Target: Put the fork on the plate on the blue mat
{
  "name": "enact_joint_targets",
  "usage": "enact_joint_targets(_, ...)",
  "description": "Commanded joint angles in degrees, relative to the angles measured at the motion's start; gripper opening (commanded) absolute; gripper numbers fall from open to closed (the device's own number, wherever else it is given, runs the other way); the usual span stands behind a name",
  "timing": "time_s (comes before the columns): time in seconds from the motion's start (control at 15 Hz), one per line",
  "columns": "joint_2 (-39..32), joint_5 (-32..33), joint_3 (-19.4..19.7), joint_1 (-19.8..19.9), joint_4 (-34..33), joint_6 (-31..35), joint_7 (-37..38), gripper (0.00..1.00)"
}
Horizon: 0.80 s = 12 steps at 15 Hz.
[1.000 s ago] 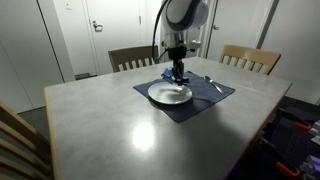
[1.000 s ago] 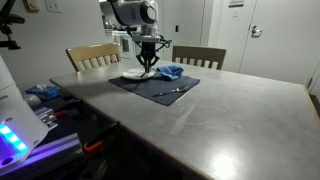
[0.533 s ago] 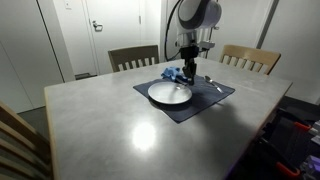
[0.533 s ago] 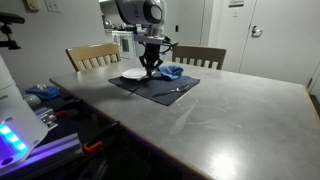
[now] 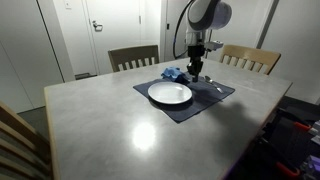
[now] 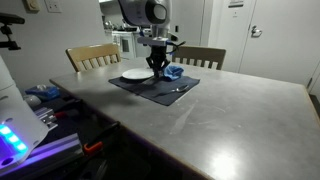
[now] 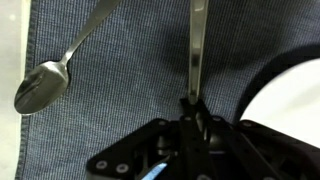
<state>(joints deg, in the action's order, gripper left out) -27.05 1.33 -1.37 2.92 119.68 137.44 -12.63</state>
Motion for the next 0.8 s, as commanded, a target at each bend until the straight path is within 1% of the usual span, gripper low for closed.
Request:
enact_joint_targets(0.0,0.97,-0.8,0.87,0.57,1.06,1.79,2.58,0.02)
enact_joint_targets(0.2,-0.25,-3.13,0.94,1.06,-0.31,-0.42,5.75,0.02)
enact_joint_targets(0.6,-0.3,-10.79,1.61,1.77,0.01,-0.81,13.72,0.02)
enact_joint_targets(0.73,-0.63,-13.66,1.61,2.27,0.07,-0.38,15.23,0.02)
